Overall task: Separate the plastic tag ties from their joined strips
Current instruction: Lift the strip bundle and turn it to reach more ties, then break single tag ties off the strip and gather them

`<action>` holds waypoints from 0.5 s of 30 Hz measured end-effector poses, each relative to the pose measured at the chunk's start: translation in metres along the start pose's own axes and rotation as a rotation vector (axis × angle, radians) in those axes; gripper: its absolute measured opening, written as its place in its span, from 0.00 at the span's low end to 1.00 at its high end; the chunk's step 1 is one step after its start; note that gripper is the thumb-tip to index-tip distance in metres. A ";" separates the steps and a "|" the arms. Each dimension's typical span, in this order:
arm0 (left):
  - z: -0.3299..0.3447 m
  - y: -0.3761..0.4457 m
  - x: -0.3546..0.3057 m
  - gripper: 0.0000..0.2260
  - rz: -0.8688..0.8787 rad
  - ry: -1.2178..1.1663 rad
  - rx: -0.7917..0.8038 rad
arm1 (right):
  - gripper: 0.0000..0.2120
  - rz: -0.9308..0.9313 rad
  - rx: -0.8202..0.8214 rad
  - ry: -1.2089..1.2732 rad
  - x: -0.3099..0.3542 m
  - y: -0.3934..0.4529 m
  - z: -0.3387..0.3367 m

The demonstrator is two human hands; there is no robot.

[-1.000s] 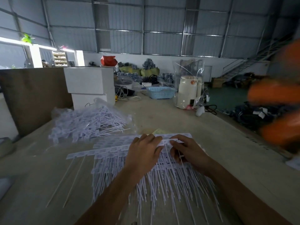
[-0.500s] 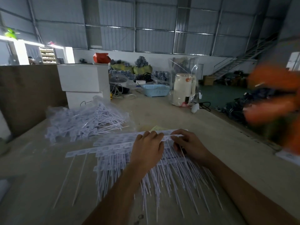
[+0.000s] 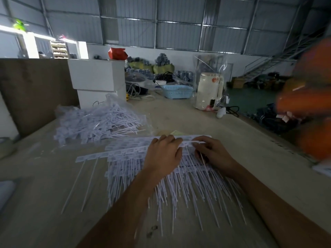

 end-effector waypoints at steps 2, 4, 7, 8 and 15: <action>-0.004 0.000 0.000 0.15 -0.005 0.000 -0.019 | 0.08 -0.010 0.005 0.007 0.001 0.000 0.000; -0.006 0.000 -0.002 0.15 -0.001 0.001 -0.022 | 0.08 -0.018 0.004 0.014 0.001 0.000 -0.001; -0.004 -0.001 -0.005 0.16 0.012 0.005 0.005 | 0.07 -0.009 -0.030 -0.005 -0.002 -0.002 0.000; -0.004 -0.002 -0.004 0.16 0.017 0.010 0.014 | 0.07 -0.009 -0.037 -0.012 -0.002 -0.003 0.000; -0.014 -0.007 -0.012 0.11 0.079 0.084 -0.081 | 0.10 0.020 0.037 0.015 0.000 -0.007 0.004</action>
Point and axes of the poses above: each hand's wrist, its own y-axis towards the middle knuckle, its own z-axis out of the palm, x = y × z, the point moved 3 cm from there along y, towards the middle knuckle, and after that the axes turned 8 degrees about z, right-handed, at the moved point
